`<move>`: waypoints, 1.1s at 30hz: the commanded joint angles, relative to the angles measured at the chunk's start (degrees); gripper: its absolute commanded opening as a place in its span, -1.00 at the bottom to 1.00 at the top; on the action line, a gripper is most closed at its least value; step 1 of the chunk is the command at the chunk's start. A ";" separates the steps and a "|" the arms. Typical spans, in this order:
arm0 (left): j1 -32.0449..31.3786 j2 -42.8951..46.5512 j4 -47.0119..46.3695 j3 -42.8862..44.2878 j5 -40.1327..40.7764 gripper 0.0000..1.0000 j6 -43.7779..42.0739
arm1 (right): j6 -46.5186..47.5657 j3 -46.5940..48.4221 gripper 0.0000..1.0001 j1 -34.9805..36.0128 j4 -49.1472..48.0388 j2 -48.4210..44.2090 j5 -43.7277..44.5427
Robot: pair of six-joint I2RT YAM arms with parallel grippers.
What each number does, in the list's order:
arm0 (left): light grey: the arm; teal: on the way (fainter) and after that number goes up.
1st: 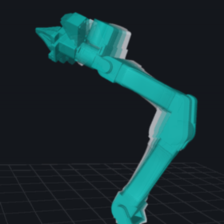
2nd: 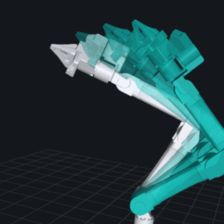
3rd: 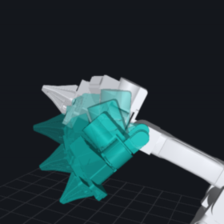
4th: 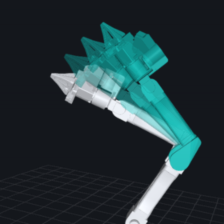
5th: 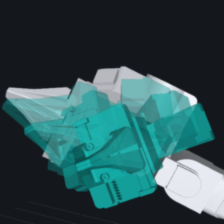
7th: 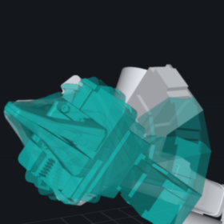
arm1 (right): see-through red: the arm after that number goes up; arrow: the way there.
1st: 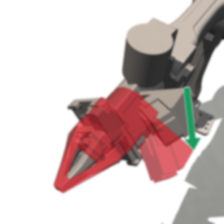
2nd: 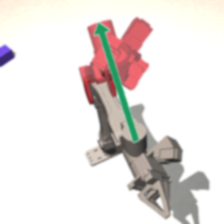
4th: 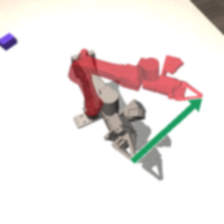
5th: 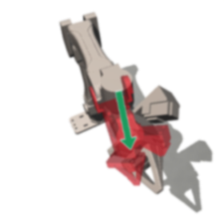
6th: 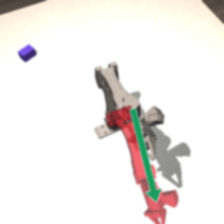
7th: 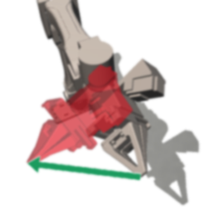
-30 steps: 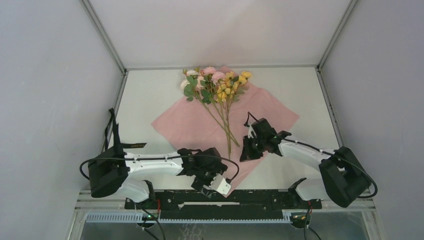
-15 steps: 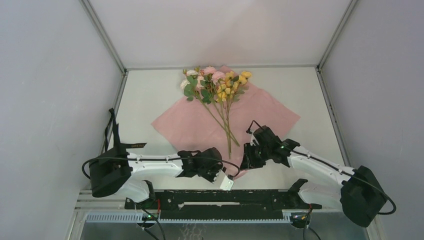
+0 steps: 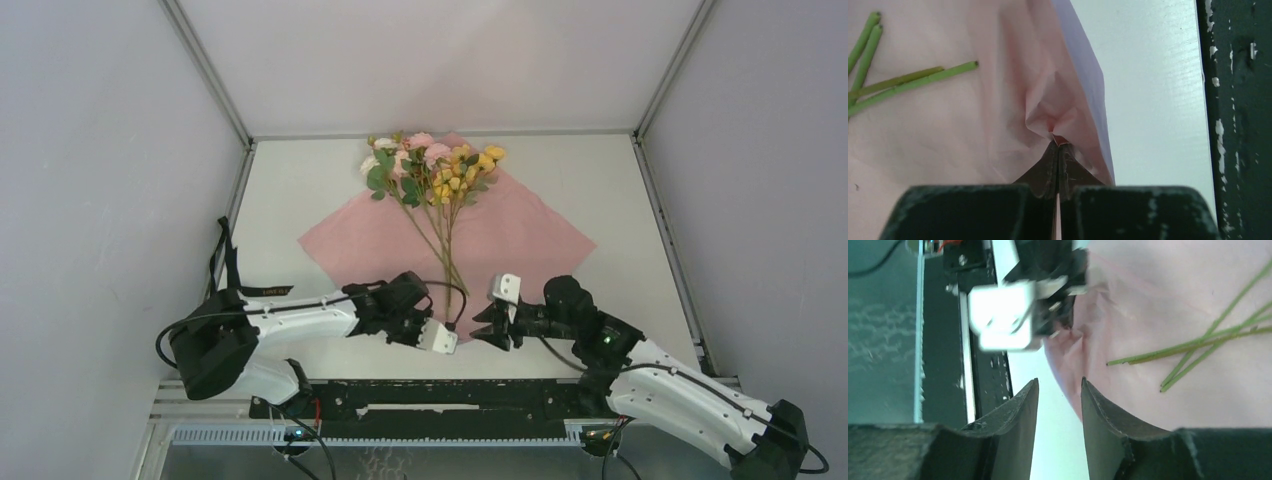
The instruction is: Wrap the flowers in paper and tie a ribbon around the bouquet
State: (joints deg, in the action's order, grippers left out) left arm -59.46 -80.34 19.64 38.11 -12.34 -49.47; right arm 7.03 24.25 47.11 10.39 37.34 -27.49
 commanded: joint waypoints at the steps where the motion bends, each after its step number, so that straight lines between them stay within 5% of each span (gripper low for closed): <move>1: 5.81 3.01 6.60 6.37 -12.98 -1.00 2.45 | 19.10 -2.43 -0.08 0.95 -3.58 -2.24 -4.03; 10: 7.66 1.61 10.53 9.26 -16.67 -1.00 1.58 | 27.49 -2.54 0.22 7.20 -8.75 10.93 1.35; 21: 8.46 0.98 11.26 9.33 -17.30 -1.00 1.47 | 26.96 -2.72 0.18 6.72 -17.40 21.40 3.90; 24: 8.70 1.23 11.44 9.41 -17.98 -1.00 1.44 | 27.52 -2.61 -0.02 6.68 -18.29 22.92 4.09; 27: 9.39 1.12 12.03 9.74 -18.66 -1.00 1.44 | 27.64 -1.84 -0.73 5.68 -16.70 23.32 1.48; 29: 9.89 1.15 12.09 9.79 -18.58 -1.00 1.72 | 26.01 -1.12 -0.88 3.58 -15.20 22.60 -1.75; 30: 10.23 1.22 12.05 9.91 -18.23 -0.89 2.08 | 24.45 -0.79 -0.92 2.32 -14.70 22.19 -3.28; 33: 13.05 1.80 13.31 10.58 -17.64 0.12 3.12 | 16.81 -0.70 -1.00 -1.79 -16.39 20.74 -4.37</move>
State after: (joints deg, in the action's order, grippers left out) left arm -49.45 -79.50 31.05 44.86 -28.71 -47.99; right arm 31.99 21.39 49.65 -3.42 60.40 -28.25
